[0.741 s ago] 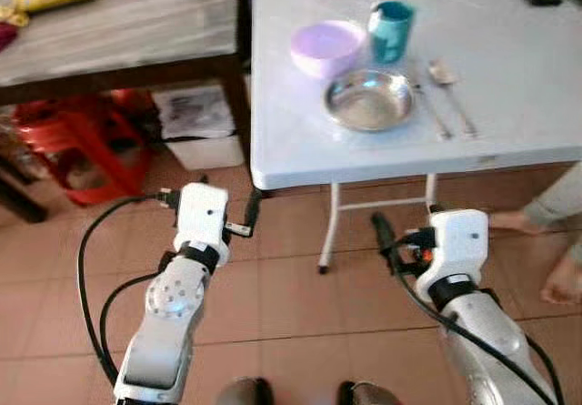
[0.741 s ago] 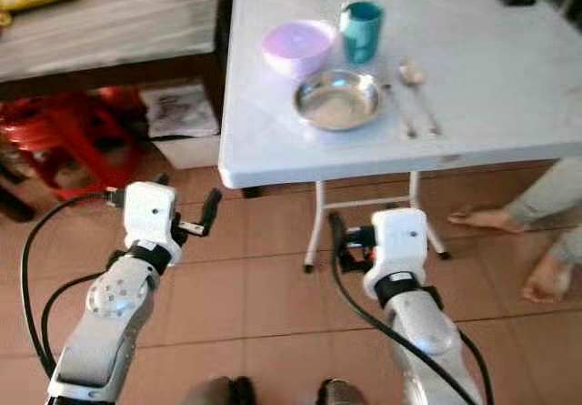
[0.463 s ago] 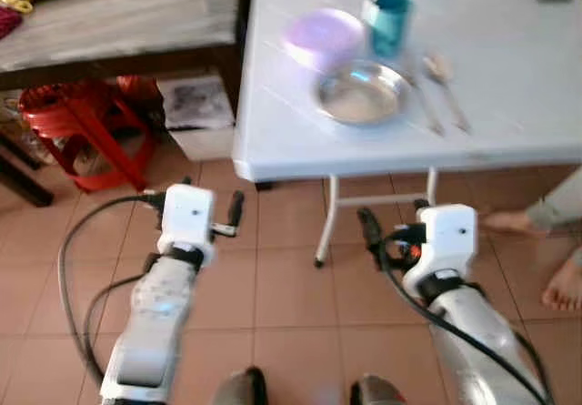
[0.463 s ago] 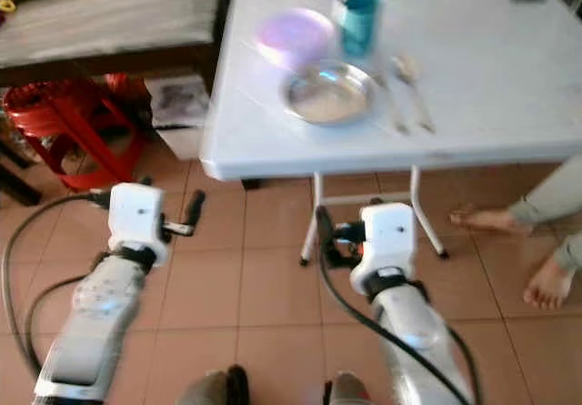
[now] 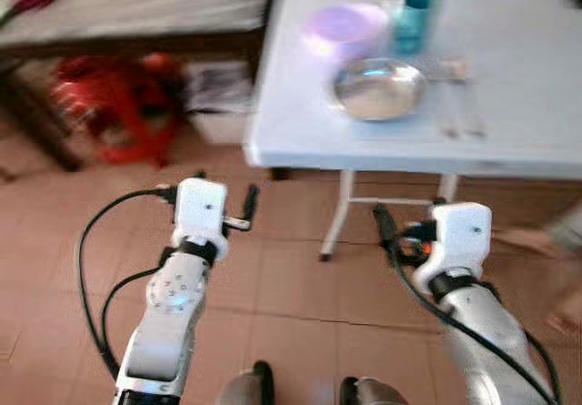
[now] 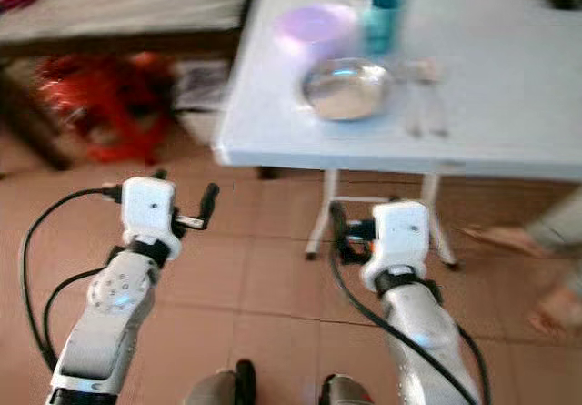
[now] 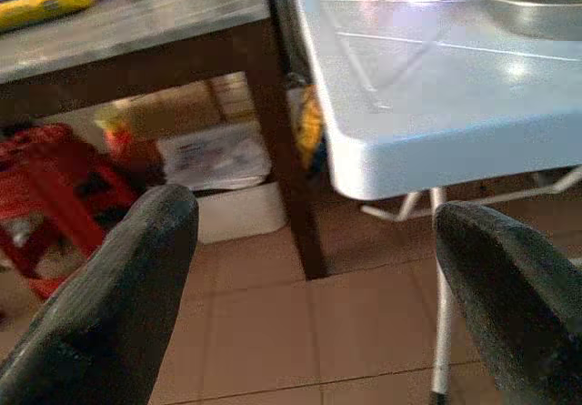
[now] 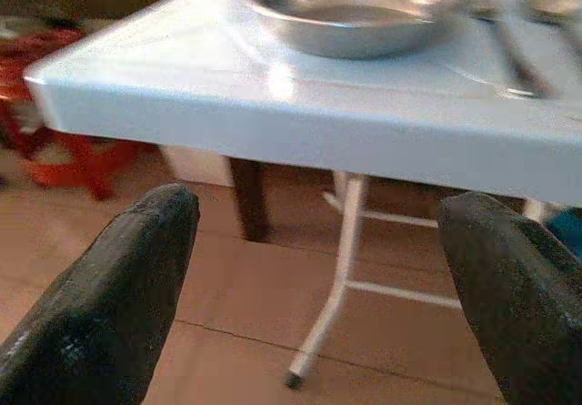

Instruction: Setting the table

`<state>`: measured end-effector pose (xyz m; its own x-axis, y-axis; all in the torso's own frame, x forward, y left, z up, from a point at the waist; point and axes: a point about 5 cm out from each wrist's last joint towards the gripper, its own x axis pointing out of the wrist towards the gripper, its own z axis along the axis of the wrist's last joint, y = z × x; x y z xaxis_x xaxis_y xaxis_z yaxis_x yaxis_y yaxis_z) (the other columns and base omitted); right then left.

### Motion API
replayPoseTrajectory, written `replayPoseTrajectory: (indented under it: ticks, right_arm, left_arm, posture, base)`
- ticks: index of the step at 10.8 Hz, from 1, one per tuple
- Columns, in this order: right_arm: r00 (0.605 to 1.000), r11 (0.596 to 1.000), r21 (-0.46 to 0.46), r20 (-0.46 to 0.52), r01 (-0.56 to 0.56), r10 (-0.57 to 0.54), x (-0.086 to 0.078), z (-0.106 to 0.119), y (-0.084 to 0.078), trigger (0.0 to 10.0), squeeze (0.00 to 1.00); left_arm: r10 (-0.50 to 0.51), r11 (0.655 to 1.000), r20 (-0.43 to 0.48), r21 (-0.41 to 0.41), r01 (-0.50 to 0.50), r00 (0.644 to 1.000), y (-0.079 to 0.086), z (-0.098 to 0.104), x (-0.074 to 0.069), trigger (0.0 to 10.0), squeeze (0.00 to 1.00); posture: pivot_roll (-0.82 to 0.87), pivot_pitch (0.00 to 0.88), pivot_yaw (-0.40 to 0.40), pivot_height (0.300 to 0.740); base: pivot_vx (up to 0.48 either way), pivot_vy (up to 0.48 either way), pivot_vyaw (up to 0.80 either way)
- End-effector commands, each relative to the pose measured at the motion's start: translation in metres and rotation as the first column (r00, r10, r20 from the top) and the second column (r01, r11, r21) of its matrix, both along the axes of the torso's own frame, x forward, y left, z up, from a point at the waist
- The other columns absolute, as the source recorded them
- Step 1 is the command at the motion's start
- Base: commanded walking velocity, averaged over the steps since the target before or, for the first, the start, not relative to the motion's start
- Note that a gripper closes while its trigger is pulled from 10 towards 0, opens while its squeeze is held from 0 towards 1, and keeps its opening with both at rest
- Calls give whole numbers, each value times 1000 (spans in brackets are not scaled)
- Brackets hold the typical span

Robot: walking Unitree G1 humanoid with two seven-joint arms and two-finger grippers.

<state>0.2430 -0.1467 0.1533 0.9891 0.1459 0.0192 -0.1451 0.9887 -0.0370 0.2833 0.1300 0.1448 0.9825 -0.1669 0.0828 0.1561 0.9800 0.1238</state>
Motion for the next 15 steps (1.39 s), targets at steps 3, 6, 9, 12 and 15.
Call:
replayPoseTrajectory:
  ticks: [3,6,9,12,15]
  right_arm:
    - [994,996,-1,71,85,-85,-3,12,-11,10000,0]
    - [989,995,-7,109,97,-96,-8,19,-10,10000,0]
    - [989,994,-13,98,113,-111,-8,15,-11,10000,0]
    - [991,995,-20,88,101,-99,-8,14,-9,10000,0]
    - [991,995,-22,89,100,-98,-7,14,-9,10000,0]
  left_arm:
    - [-47,996,15,-71,48,999,-2,7,-3,10000,0]
    - [-65,994,17,-87,66,998,2,11,-2,10000,0]
    - [-89,991,-4,-103,88,996,-2,8,-5,10000,0]
    - [-92,991,-15,-99,90,996,-2,5,-5,10000,0]
    - [-100,990,-18,-98,97,995,-2,5,-5,10000,0]
  posture:
    - [-126,221,113,740]
    - [-129,228,114,740]
    - [-132,230,117,740]
    - [-132,233,114,740]
    - [-132,233,117,740]
  base:
    - [0,0,0]
    - [0,0,0]
    - [181,0,0]
    - [286,0,0]
    - [441,0,0]
